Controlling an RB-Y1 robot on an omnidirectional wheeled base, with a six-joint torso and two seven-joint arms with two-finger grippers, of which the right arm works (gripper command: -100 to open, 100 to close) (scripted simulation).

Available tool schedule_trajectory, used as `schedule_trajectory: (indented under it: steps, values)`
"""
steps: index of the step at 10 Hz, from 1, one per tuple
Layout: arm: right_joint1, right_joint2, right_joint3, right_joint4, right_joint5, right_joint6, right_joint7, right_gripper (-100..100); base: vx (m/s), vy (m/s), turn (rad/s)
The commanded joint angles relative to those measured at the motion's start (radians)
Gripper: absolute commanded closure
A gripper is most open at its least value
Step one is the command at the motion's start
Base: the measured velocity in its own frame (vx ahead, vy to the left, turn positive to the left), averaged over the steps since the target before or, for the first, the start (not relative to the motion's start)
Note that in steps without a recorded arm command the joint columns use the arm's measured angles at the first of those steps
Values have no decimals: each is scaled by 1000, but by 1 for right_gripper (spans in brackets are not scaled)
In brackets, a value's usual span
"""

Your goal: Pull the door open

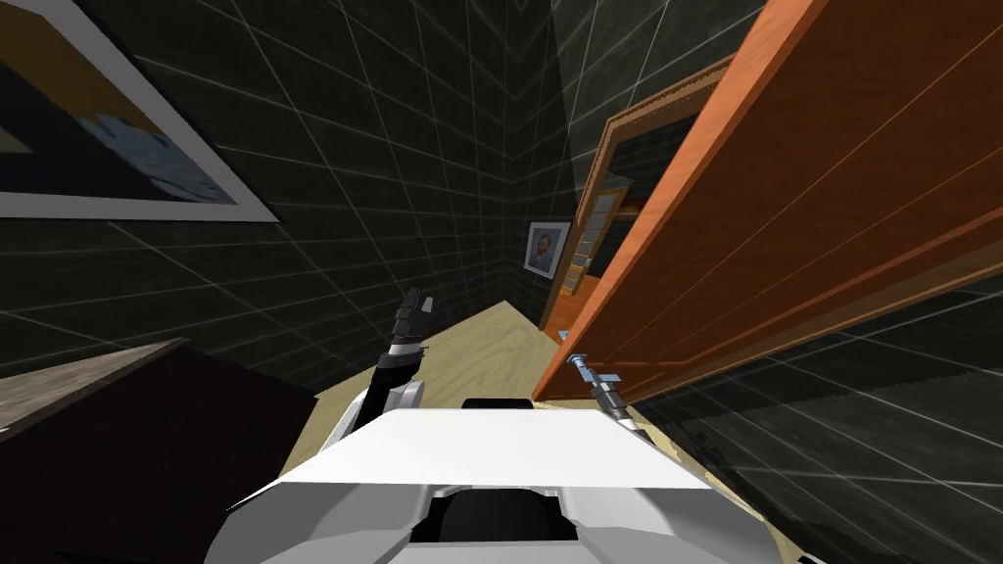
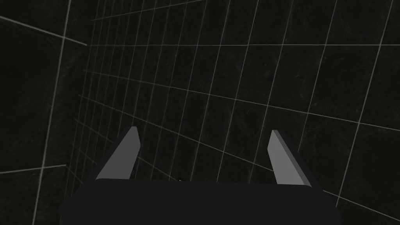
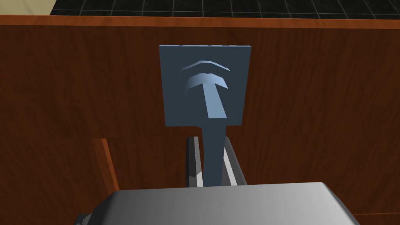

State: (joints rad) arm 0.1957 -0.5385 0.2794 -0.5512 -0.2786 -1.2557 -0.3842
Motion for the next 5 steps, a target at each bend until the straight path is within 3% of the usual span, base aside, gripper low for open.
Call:
schedule_trajectory:
  steps: [1,5]
  values:
    - [6,-2,6,15,0,-20,-4,100,-211,-63,178]
    - [11,-8,19,51,-3,-69,-16,100,-217,-72,183]
